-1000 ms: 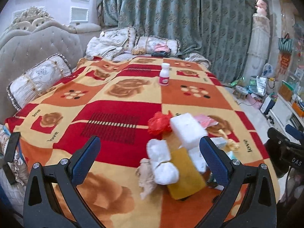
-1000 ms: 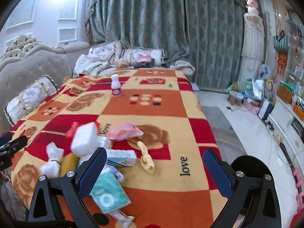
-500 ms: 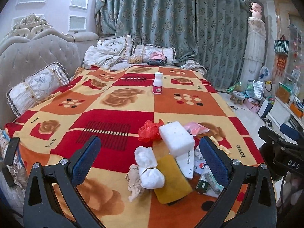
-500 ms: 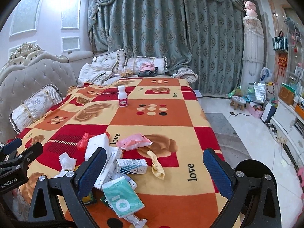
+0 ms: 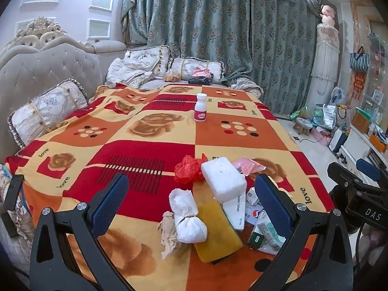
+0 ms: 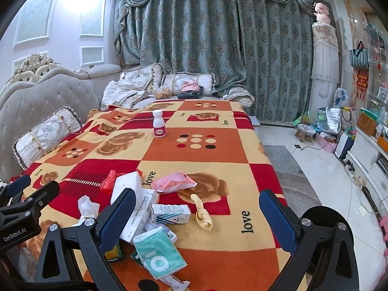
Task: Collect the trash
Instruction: 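Position both tools above the pile of trash on the blanket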
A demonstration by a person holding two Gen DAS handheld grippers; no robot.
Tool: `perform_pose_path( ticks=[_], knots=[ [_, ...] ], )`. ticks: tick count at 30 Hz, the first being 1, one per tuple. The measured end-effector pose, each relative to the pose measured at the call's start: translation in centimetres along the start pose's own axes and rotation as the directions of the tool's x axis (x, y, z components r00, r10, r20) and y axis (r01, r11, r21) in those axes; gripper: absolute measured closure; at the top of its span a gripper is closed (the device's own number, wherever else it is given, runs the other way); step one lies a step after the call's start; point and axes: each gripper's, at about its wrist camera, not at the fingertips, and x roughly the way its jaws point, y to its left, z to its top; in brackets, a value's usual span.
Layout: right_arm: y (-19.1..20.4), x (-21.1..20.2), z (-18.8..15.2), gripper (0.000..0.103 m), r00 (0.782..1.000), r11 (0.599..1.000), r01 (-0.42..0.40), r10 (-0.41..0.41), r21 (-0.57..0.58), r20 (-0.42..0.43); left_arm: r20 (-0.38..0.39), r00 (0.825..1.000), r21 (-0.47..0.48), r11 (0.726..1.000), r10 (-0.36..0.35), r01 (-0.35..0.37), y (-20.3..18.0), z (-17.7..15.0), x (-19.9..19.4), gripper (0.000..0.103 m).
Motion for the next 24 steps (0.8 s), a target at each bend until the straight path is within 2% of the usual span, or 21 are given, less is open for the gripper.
perform_pose_path(
  ticks=[24],
  knots=[
    [0.02,-0.17,-0.29,0.002,1.0,1.0,0.0,0.0,0.0,-0.012,-0.002,1.0,-0.002,1.0,0.023,-0.023,0.25,0.08,0.33,0.0]
  ],
)
